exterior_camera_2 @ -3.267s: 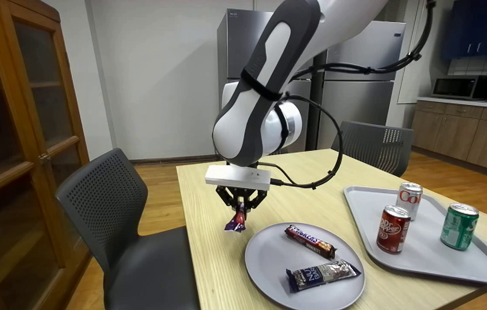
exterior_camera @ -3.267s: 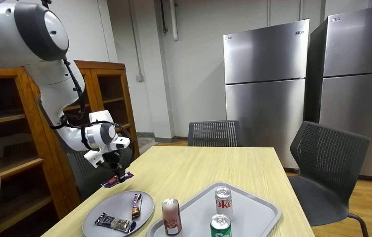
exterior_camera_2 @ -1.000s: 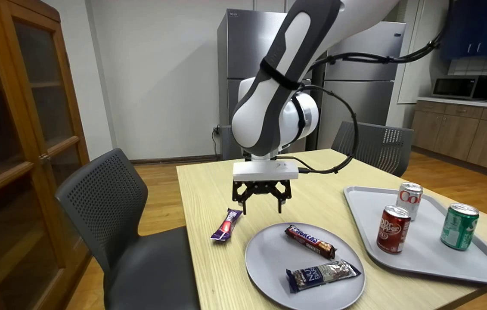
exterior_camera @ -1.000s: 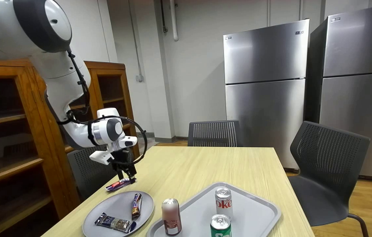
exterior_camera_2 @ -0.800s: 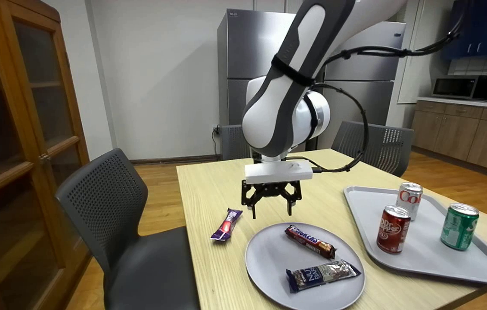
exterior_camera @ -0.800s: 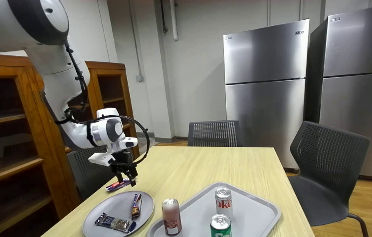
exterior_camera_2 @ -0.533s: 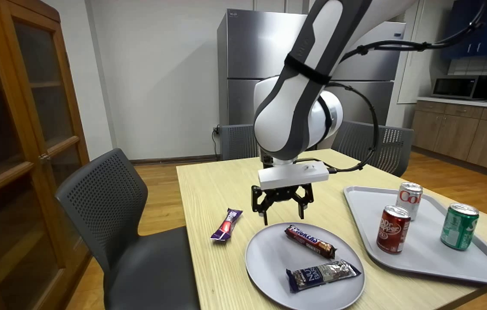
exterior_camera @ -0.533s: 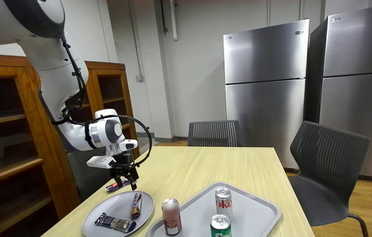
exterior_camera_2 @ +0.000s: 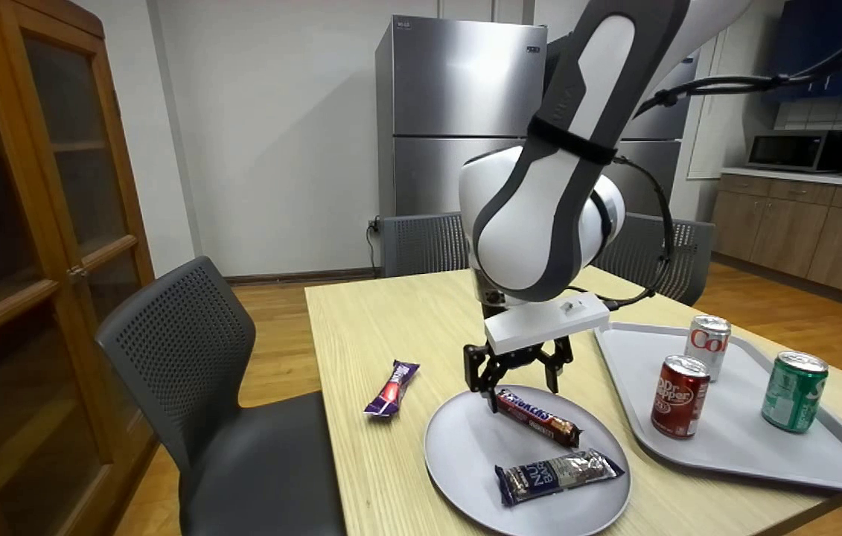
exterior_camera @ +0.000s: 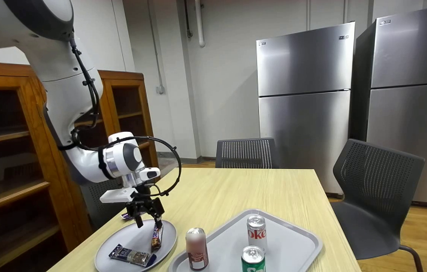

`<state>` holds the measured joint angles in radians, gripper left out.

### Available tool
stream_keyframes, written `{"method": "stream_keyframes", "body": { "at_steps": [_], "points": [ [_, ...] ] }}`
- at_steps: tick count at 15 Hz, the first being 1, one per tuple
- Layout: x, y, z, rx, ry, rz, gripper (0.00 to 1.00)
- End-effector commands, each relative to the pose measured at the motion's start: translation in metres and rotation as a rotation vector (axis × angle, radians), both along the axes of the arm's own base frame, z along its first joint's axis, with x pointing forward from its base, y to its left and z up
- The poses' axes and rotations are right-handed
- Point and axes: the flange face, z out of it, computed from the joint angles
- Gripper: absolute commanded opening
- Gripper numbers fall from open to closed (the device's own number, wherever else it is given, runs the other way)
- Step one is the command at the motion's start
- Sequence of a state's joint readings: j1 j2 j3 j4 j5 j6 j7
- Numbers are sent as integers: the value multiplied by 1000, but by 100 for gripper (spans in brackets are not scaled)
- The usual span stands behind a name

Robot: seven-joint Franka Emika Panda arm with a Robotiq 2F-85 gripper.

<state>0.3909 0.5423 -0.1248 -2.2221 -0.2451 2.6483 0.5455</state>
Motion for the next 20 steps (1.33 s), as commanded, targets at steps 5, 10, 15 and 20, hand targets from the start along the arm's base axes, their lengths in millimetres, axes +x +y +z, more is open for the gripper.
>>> {"method": "stream_keyframes", "body": {
  "at_steps": [5,10,15,20],
  "points": [
    [-2,-19,-14,38,-20,117,100],
    [1,-28,-25,51,-9,159,100],
    [2,-26,-25,58,-15,194,100],
    [3,-25,-25,64,-12,209,66]
  ]
}}
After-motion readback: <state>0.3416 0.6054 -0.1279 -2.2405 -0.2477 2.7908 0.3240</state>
